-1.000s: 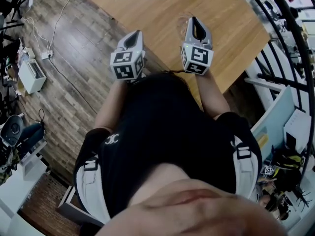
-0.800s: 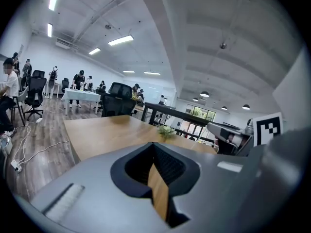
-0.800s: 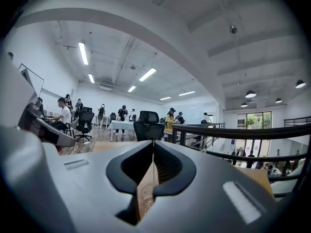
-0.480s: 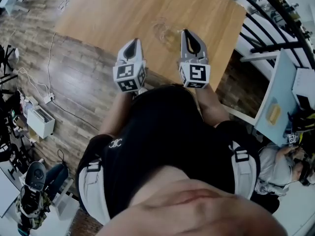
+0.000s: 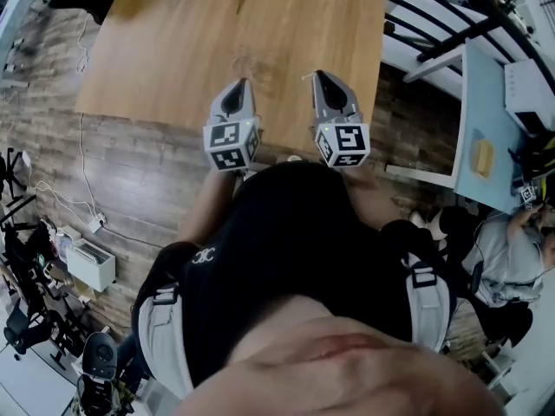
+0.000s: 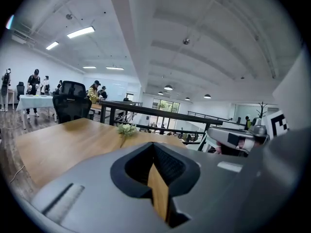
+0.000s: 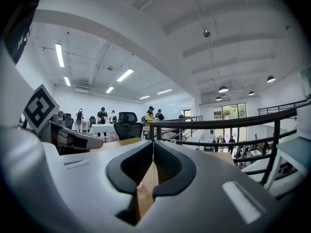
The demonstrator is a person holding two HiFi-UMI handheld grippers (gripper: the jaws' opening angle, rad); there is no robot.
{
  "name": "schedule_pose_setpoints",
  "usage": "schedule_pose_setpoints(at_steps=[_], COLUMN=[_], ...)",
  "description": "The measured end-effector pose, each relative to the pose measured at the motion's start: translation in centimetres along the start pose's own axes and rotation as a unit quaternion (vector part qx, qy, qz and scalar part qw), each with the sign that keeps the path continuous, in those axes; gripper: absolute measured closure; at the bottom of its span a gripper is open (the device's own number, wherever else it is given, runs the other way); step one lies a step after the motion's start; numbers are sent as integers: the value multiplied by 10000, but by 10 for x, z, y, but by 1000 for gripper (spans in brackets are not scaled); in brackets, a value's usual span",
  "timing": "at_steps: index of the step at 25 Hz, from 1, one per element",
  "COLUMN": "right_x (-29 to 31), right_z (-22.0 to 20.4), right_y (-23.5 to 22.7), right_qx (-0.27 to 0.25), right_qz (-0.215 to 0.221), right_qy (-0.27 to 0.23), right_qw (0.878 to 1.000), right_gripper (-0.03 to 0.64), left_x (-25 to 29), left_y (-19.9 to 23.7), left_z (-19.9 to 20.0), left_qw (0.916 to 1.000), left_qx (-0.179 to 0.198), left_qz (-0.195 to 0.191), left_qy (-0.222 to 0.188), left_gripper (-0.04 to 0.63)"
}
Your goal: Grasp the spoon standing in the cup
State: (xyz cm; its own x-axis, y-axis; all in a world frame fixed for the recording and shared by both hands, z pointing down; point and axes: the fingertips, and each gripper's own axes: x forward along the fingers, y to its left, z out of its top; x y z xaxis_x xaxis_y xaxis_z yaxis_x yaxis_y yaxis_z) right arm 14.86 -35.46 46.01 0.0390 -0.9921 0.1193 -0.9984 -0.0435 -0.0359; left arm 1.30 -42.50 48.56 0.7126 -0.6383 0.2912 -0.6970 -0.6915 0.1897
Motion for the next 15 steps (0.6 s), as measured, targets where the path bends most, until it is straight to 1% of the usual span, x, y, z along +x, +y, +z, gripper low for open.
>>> schedule_pose_setpoints(at_steps=[3,7,15], right_x=[-9,-15,-12], right_z=[-7,-5,-7], right_y=[-7,-12,-7], right_qx=[58,110,159], right_qz=[24,29,253], right_qy=[69,11,26], right_qw=[10000,9999,9996], right_gripper=[612,612,612], left_x=[4,4,-3], left_y=[-15,-26,-24], left_z=[-4,-8,-16], left_qw=[9999,9996,9996], left_qx=[74,157,29], left_qz=[-79,-120,74], left_qy=[95,183,282], left_gripper=[584,584,584])
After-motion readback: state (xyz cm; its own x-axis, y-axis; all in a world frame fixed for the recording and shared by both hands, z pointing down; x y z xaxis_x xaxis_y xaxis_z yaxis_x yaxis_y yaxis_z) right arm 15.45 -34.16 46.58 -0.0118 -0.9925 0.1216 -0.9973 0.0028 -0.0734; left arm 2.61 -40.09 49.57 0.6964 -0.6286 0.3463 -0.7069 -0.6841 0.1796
